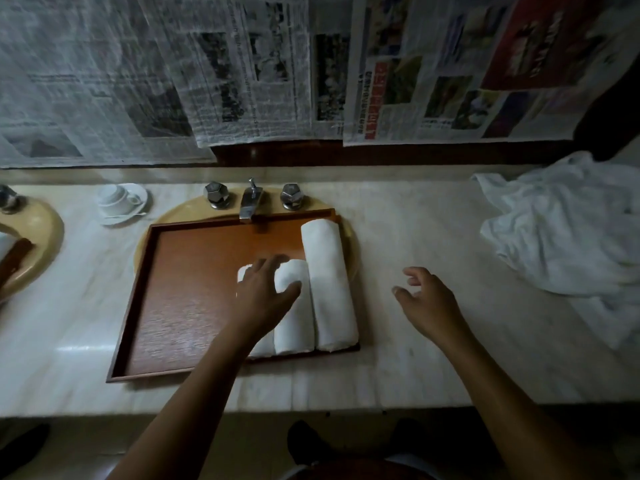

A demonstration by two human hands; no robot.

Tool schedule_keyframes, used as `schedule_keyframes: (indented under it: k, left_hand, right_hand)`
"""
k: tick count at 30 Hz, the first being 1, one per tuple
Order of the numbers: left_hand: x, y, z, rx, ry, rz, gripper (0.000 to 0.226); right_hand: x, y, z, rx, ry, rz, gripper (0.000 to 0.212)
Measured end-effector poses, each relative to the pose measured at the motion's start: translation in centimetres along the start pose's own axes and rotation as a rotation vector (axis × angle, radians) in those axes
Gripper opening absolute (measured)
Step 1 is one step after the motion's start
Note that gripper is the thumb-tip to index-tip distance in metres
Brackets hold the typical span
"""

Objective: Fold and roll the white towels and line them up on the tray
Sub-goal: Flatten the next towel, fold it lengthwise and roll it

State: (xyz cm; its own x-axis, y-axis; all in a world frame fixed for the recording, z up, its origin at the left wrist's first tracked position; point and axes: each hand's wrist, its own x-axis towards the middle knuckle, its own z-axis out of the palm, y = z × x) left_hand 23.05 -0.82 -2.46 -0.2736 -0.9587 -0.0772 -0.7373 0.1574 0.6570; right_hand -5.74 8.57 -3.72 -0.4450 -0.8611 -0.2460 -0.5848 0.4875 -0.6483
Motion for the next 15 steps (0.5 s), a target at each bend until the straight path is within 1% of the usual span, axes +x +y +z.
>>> schedule_keyframes:
  k: [3,7,9,12,15]
  left_hand:
    - [0.7,3.9,2.0,-0.040,-0.010,0.059,0.046]
    - [1.9,9.4,5.5,-0.042,0.014,0.131,0.039]
    - [2.6,12.2,7.6,-0.054,0.013,0.150,0.035]
    - [3.5,15.8,11.0,-0.079,-0.012,0.168,0.037]
    - [3.7,19.2,14.2,-0.106,-0.023,0.178,0.035]
  right_hand:
    - [1.0,2.3,-3.5,0.028,0.077,0.001,0.042]
    - [2.8,6.4,-8.5,0.063,0.164,0.012,0.042]
    - [4.0,8.7,-11.3,0.045,0.213,0.009,0.042]
    - [6.1,12.3,-15.5,-0.001,0.306,0.011,0.044]
    - [8.9,16.5,-19.5,-0.073,0.367,0.051,0.052]
